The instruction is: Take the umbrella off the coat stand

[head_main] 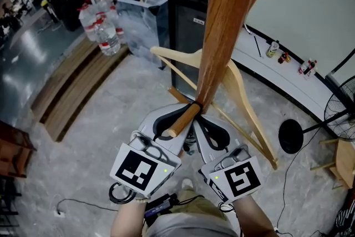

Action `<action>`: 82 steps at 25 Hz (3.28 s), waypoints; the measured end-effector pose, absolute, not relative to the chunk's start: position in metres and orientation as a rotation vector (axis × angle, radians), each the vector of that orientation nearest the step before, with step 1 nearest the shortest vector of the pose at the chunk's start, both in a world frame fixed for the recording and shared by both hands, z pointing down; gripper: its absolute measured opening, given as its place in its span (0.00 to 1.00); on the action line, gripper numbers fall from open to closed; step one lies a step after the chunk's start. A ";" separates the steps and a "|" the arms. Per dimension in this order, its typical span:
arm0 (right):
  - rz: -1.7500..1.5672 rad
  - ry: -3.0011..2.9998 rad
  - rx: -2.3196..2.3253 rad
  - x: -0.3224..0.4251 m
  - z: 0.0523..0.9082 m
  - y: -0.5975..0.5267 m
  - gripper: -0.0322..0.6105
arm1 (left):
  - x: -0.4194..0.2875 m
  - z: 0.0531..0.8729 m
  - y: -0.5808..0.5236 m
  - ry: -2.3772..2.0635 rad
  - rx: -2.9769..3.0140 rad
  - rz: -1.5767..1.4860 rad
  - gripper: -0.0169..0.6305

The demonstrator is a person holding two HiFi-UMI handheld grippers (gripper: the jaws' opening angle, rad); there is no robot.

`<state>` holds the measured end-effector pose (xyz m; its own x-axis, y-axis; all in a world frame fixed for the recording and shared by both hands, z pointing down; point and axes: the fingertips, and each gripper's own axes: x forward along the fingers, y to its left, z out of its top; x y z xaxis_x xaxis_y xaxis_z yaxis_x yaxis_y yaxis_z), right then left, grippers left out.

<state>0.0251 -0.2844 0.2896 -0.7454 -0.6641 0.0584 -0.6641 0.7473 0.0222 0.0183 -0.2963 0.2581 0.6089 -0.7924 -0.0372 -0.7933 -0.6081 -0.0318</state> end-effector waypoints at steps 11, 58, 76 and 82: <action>0.013 -2.907 1.107 0.026 0.279 -0.281 0.05 | 0.013 0.247 -0.290 1.374 -2.754 0.062 0.05; -0.122 -3.026 0.913 -0.035 0.230 -0.198 0.05 | -0.055 0.200 -0.202 1.513 -2.563 0.129 0.05; -0.094 -3.131 0.507 -0.103 0.230 -0.146 0.05 | -0.127 0.202 -0.141 1.833 -2.351 0.095 0.05; -0.075 -3.140 0.386 -0.118 0.235 -0.133 0.05 | -0.142 0.210 -0.124 1.931 -2.291 0.080 0.05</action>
